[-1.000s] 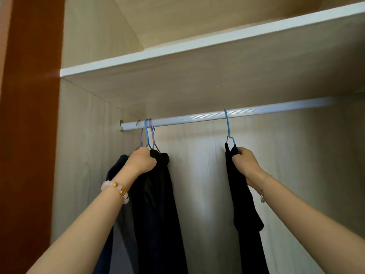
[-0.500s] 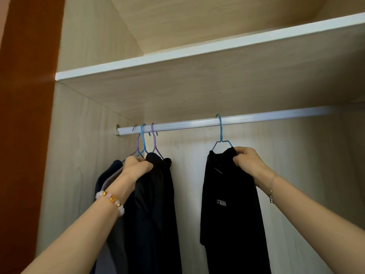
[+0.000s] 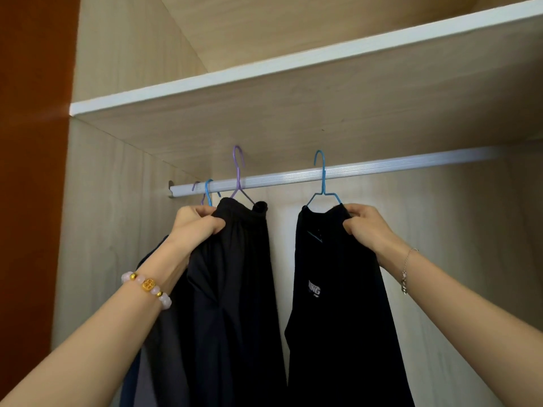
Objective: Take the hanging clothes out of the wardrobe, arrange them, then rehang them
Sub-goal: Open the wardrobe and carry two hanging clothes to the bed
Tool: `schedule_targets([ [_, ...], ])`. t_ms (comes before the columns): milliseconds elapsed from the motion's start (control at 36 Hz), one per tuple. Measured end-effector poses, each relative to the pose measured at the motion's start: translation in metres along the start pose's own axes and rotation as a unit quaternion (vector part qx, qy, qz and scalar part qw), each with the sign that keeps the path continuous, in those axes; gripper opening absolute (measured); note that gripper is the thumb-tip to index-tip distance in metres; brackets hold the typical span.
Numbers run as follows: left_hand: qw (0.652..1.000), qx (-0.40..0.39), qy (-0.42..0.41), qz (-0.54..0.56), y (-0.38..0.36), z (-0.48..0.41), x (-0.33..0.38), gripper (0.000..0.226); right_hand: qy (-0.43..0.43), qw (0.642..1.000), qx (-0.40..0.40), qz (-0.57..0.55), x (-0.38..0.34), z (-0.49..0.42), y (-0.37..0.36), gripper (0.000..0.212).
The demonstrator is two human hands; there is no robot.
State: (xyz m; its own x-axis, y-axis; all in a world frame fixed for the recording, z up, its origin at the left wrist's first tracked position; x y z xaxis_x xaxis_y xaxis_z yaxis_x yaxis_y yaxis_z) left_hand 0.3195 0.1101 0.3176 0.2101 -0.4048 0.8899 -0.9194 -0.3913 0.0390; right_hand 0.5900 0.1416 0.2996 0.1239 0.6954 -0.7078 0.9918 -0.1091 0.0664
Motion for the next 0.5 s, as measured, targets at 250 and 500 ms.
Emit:
schedule_targets([
  [250,0.999,-0.025,0.021,-0.012,0.015,0.047,-0.029,0.041,0.018,0.999,0.015,-0.034,0.005,0.005,-0.006,0.048],
  [500,0.999,-0.034,0.014,-0.005,0.035,0.092,-0.059,0.043,0.036,0.999,-0.004,-0.035,-0.004,0.019,-0.018,0.049],
])
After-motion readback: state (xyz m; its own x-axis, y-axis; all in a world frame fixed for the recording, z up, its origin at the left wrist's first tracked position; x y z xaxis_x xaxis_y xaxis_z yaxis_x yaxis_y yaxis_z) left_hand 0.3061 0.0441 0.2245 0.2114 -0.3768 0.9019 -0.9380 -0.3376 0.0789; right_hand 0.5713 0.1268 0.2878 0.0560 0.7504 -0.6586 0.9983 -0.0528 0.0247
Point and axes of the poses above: each hand's wrist, its own z-axis away from the middle knuckle, its own y-axis out of the back of the hand, x = y × z, the point moved 2 cm from there along -z, towards the middle knuckle, and after that the axes turned 8 degrees about y, right-handed, at the moved point
